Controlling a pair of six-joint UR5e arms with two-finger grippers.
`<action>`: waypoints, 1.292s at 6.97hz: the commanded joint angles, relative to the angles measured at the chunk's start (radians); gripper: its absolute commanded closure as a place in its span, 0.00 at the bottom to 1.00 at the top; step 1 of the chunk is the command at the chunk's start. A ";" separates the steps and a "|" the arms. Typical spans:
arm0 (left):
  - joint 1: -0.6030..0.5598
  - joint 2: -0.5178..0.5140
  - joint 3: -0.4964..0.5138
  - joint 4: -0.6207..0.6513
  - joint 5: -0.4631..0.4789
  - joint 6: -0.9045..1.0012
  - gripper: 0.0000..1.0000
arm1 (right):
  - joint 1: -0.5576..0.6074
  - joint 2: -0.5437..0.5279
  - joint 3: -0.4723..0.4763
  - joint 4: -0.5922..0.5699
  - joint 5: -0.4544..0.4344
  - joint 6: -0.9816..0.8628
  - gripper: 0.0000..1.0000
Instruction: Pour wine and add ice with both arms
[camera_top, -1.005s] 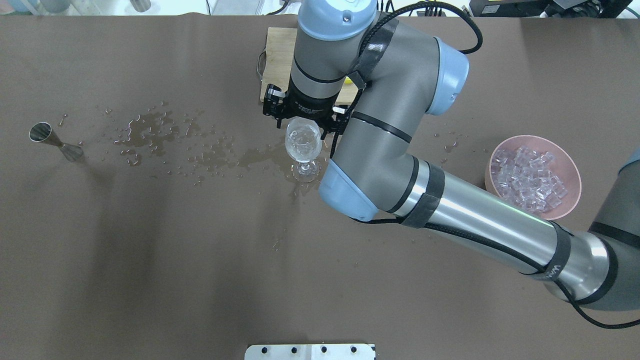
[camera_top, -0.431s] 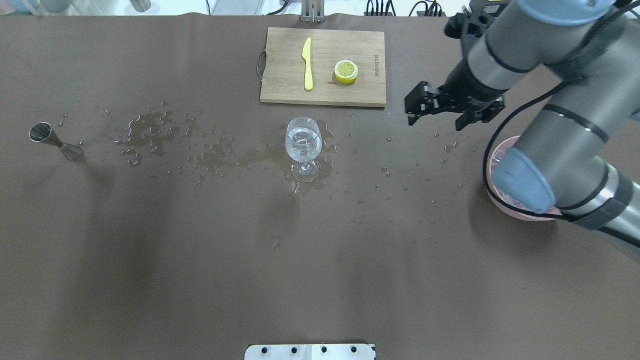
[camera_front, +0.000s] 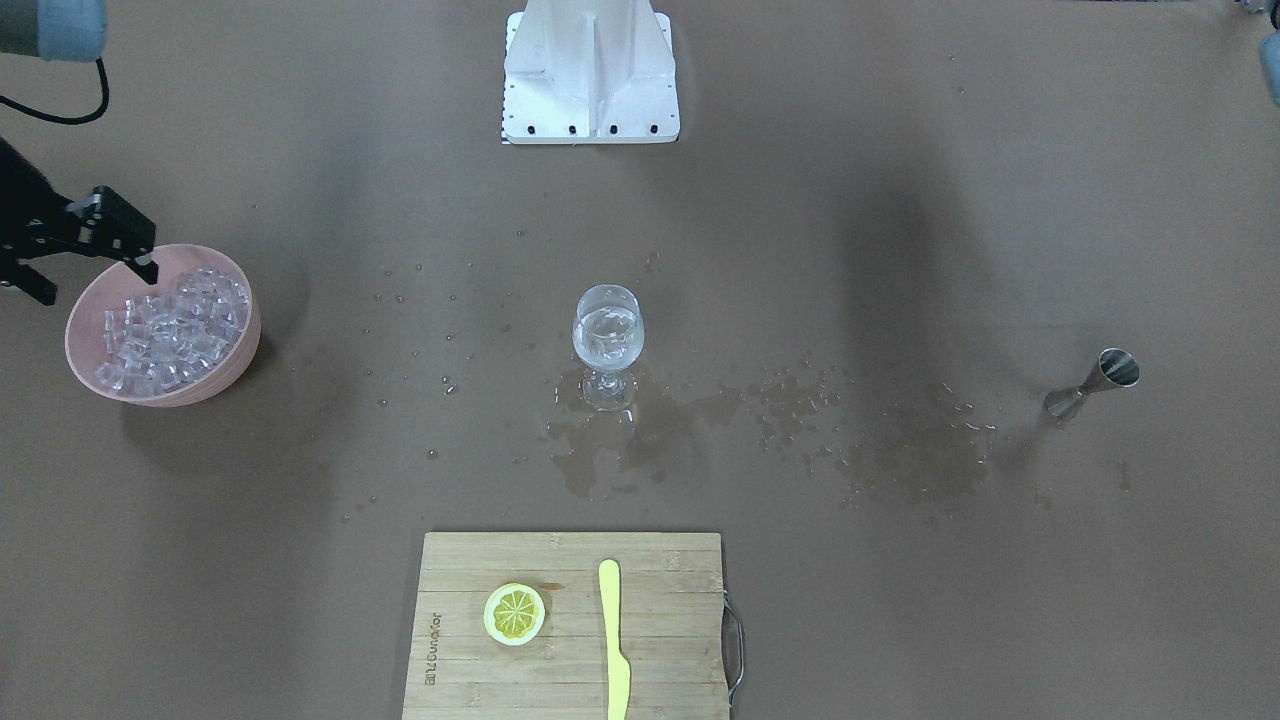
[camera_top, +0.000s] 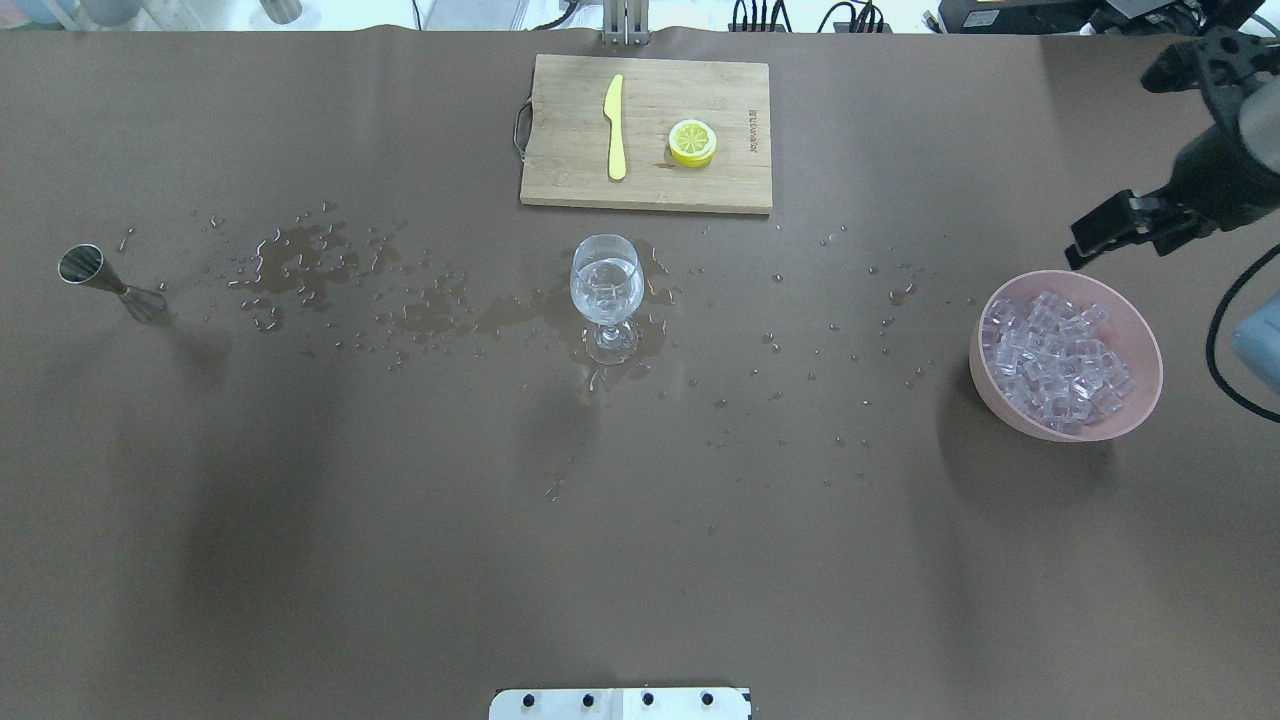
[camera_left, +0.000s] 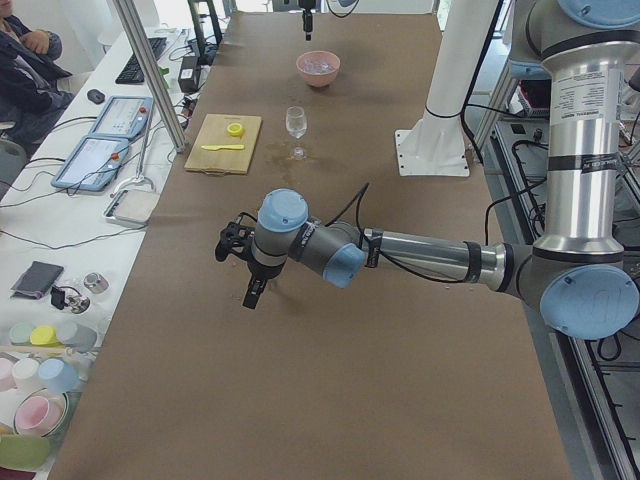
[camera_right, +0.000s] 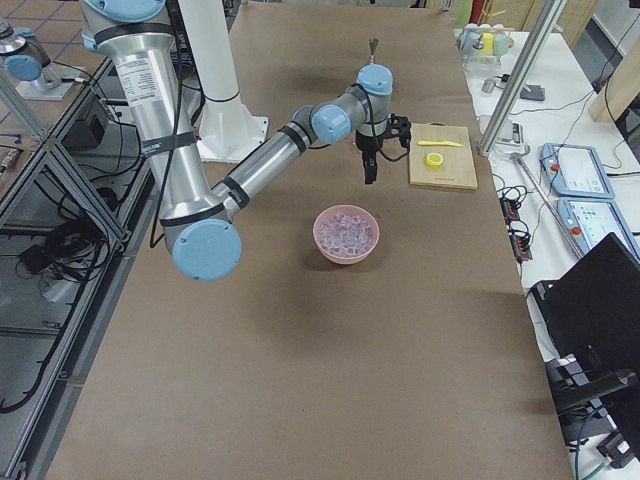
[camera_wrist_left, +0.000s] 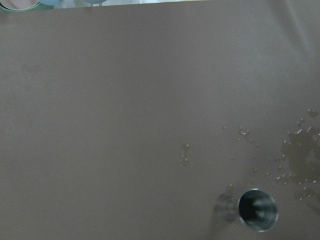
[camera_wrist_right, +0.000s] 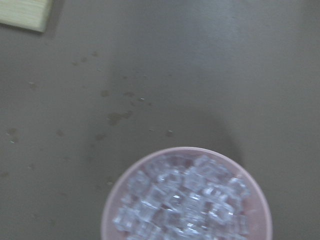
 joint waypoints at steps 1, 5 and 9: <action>-0.051 0.020 0.054 0.048 -0.045 0.122 0.01 | 0.135 -0.132 -0.028 0.004 0.017 -0.294 0.00; -0.108 0.065 0.126 0.049 -0.016 0.344 0.01 | 0.342 -0.190 -0.207 0.005 0.087 -0.677 0.00; -0.109 0.005 0.119 0.250 -0.025 0.343 0.01 | 0.399 -0.209 -0.268 0.007 0.076 -0.800 0.00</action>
